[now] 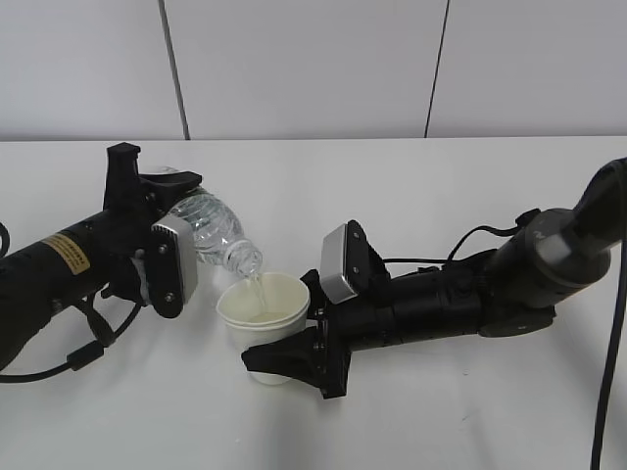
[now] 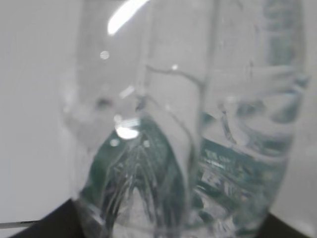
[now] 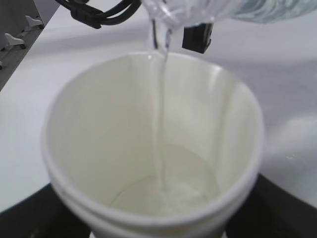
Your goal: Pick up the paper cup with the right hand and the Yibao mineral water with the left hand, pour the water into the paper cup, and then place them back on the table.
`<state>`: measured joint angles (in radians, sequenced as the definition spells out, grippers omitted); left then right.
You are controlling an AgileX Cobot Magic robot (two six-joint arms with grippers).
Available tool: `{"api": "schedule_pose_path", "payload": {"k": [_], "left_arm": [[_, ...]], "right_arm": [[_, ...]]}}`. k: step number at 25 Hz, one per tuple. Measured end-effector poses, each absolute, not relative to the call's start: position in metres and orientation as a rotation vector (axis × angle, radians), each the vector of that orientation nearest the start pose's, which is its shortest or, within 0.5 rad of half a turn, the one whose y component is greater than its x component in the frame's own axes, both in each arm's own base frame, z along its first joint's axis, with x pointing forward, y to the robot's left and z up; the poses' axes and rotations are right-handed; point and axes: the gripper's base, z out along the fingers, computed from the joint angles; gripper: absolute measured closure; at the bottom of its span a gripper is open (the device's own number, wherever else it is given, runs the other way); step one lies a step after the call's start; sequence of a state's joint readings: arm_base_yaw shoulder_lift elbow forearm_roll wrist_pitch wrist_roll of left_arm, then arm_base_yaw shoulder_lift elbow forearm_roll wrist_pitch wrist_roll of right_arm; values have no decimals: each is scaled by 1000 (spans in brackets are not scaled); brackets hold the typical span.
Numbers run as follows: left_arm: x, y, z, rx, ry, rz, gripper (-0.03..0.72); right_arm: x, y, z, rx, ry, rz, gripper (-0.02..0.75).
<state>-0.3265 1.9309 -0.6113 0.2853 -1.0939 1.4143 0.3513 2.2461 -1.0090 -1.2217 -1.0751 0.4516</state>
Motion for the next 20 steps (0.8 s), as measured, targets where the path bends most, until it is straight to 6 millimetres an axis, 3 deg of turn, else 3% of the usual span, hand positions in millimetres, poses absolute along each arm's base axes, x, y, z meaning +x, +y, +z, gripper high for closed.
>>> {"api": "schedule_pose_path", "payload": {"k": [20], "left_arm": [[302, -126, 131, 1542, 864, 702, 347]], "right_arm": [[323, 199, 71, -1276, 1555, 963, 207]]}}
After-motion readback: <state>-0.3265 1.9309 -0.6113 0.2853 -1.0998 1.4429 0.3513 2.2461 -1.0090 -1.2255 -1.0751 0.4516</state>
